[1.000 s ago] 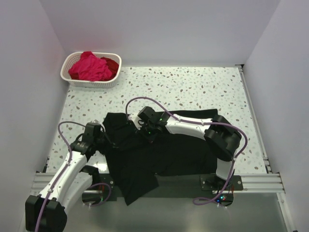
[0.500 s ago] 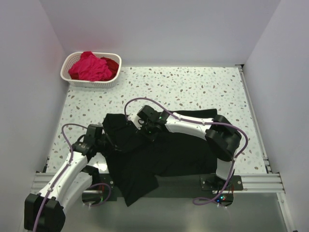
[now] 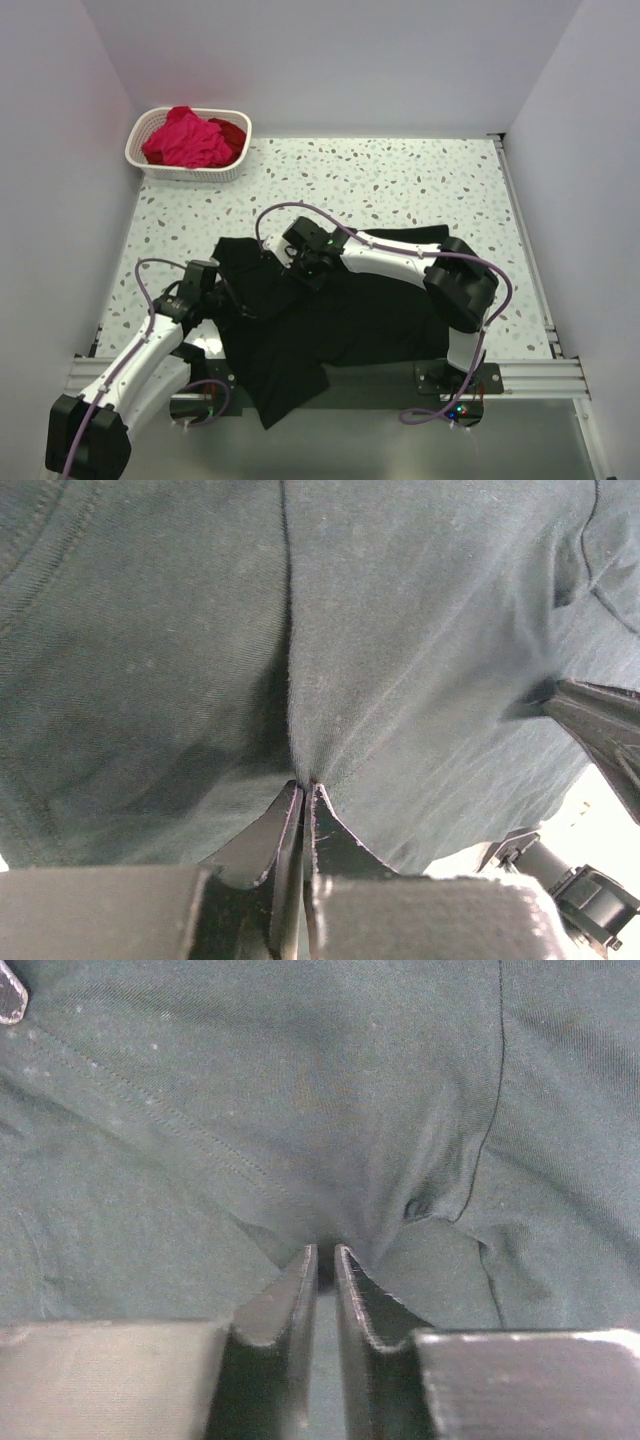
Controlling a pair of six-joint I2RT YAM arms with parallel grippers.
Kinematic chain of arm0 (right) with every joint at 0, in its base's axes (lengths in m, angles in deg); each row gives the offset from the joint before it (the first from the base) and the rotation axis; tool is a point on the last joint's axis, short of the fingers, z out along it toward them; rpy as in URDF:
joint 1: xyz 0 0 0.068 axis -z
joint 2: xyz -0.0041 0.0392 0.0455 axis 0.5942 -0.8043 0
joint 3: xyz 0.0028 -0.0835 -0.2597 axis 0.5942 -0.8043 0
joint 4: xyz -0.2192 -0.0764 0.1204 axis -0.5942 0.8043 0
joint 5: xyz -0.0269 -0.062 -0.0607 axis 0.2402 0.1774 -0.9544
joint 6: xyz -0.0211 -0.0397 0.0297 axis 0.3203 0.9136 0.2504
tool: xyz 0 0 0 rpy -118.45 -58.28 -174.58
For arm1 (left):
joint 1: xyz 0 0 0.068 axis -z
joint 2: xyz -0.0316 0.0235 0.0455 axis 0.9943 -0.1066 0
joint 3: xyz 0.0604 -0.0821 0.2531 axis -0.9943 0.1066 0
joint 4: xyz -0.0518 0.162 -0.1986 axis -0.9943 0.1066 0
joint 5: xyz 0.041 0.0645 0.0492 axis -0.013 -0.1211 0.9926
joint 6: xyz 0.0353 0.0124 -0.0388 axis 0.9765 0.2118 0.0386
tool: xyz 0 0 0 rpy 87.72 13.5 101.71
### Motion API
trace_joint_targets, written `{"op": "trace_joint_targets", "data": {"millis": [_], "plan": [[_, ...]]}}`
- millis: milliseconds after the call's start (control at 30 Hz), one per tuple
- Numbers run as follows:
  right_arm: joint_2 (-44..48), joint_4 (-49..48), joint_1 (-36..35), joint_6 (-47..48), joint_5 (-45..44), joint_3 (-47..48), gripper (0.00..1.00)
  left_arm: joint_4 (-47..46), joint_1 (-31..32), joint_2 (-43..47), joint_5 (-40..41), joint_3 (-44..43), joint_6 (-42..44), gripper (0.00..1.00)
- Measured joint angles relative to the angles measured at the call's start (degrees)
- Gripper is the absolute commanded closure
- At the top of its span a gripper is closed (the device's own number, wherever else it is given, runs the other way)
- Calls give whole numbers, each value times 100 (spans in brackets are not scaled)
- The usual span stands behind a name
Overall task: Fold and stack the t-shirts
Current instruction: Fold the tshirt
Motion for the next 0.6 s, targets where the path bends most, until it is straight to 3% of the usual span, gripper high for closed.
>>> {"op": "trace_joint_targets", "data": {"millis": [33,167,300,433,500,533,600], "plan": [[-4,4,0,11,4,4,67,-13,9,11,-2,0,-9,84],[-4,76,2,17,26,15,48,4,17,114,17,-2,-28,71],[15,197,52,-17,15,26,47,109,35,245,245,-133,-28,65],[365,107,444,-372,-50,-136,45,122,33,256,1058,-605,101,59],[767,31,975,-697,-149,-330,45,44,4,109,1565,-892,308,58],[984,-35,1305,-881,-210,-415,45,-39,-31,13,1805,-1045,426,51],[1377,-160,2061,-1255,-444,-557,46,-205,-181,-337,2258,-1377,752,46]]}}
